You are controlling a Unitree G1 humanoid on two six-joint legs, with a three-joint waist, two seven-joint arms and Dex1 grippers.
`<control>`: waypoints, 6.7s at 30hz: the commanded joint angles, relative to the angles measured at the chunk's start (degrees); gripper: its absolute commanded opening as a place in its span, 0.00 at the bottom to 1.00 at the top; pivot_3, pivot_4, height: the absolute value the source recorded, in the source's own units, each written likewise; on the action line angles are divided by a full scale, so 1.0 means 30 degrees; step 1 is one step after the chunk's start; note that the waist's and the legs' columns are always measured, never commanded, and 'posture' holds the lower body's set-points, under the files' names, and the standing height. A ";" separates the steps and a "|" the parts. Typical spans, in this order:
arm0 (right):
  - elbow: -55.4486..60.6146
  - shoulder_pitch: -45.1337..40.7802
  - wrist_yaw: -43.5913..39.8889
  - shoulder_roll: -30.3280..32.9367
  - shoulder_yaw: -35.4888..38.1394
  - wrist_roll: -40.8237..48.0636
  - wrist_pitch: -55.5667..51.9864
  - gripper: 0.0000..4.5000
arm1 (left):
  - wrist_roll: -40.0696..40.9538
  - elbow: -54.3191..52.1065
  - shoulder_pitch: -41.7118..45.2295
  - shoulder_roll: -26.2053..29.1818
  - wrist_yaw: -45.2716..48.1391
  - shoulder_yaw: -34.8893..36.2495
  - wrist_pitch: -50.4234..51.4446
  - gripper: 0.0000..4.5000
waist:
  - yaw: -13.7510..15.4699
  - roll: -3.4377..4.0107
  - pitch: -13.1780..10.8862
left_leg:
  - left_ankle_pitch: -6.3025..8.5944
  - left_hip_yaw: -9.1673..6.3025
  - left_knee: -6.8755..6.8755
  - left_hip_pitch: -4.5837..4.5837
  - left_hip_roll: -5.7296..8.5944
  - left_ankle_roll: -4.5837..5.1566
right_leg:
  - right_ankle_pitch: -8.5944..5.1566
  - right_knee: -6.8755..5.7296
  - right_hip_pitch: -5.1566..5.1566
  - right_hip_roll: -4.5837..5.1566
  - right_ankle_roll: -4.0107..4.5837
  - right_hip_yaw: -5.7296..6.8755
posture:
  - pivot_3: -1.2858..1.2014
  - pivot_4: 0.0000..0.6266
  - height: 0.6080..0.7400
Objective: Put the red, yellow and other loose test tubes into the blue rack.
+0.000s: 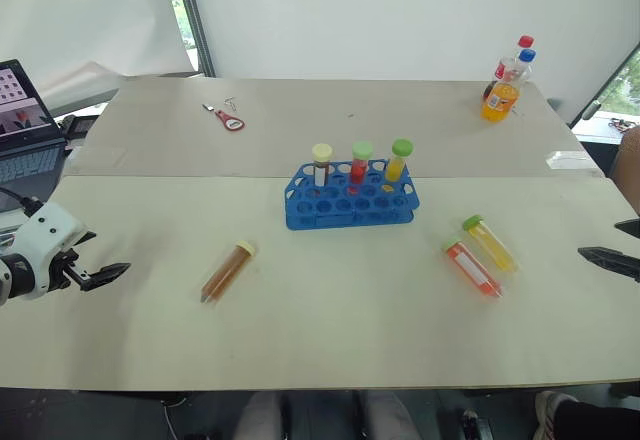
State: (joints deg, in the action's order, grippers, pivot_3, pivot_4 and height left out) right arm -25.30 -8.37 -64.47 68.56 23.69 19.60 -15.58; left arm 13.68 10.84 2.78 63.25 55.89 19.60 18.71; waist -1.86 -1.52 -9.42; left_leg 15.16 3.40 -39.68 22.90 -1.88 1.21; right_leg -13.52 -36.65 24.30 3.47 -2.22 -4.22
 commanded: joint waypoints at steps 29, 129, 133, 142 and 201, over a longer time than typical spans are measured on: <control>0.5725 -0.3780 0.1343 -0.0118 -0.2004 0.0693 -0.5784 0.99 | 0.5433 -0.8127 0.4530 -0.1934 0.1667 -0.2149 0.4775 1.00 | 0.0228 0.0007 0.0003 | 0.0000 -0.0013 -0.0022 0.0006 0.0009 -0.0001 | 0.0002 -0.0026 -0.0002 -0.0011 -0.0001 -0.0005 | 0.52 0.24 1.00; 0.8990 -0.4337 1.5932 -1.8668 -0.5103 -0.2745 0.1762 0.99 | 0.5185 -0.9882 0.9711 -1.0840 -0.2304 -0.8095 0.5760 1.00 | -0.0061 0.0026 0.0003 | -0.0016 -0.0363 -0.0043 0.0118 0.0061 -0.0018 | 0.0031 -0.0130 0.0025 -0.0012 -0.0018 0.0066 | 0.52 0.24 1.00; 1.3309 -0.2092 1.3771 -1.5829 -0.4652 -0.0969 -0.1756 0.99 | 0.4955 -0.9959 0.9708 -1.0617 -0.2466 -0.8314 0.5916 1.00 | 0.0114 0.0027 0.0004 | -0.0015 -0.0370 -0.0046 0.0133 0.0066 -0.0015 | 0.0031 -0.0112 0.0024 -0.0008 -0.0020 0.0070 | 0.52 0.24 1.00; 1.7928 -0.1842 1.0141 -0.5641 -0.3973 0.3005 -1.3905 0.99 | 0.3587 -0.9671 0.9285 -0.8485 0.0948 -0.9568 0.3072 1.00 | 0.0206 0.0028 -0.0001 | -0.0015 -0.0343 -0.0066 0.0068 0.0060 -0.0012 | 0.0020 -0.0019 -0.0018 -0.0041 -0.0008 0.0038 | 0.52 0.24 1.00; 0.9186 -0.7886 1.4595 -1.9232 -0.7031 -0.2925 -0.0663 0.22 | 0.4242 -0.8919 0.8587 -0.6844 0.2156 -0.6804 0.2526 1.00 | 0.0271 0.0009 0.0002 | -0.0026 -0.0258 -0.0059 0.0223 0.0056 -0.0027 | 0.0066 -0.0044 0.0067 -0.0035 -0.0028 0.0129 | 0.52 0.24 1.00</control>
State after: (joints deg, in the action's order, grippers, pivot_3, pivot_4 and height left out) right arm 1.85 -31.70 -21.67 11.33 2.41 11.45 -21.26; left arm 25.09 -13.39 27.25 42.60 62.54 -1.22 25.95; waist -1.05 -1.49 -9.41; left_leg 15.08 2.63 -39.85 23.56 -1.71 1.13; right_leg -13.32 -36.79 24.50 3.37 -2.31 -3.84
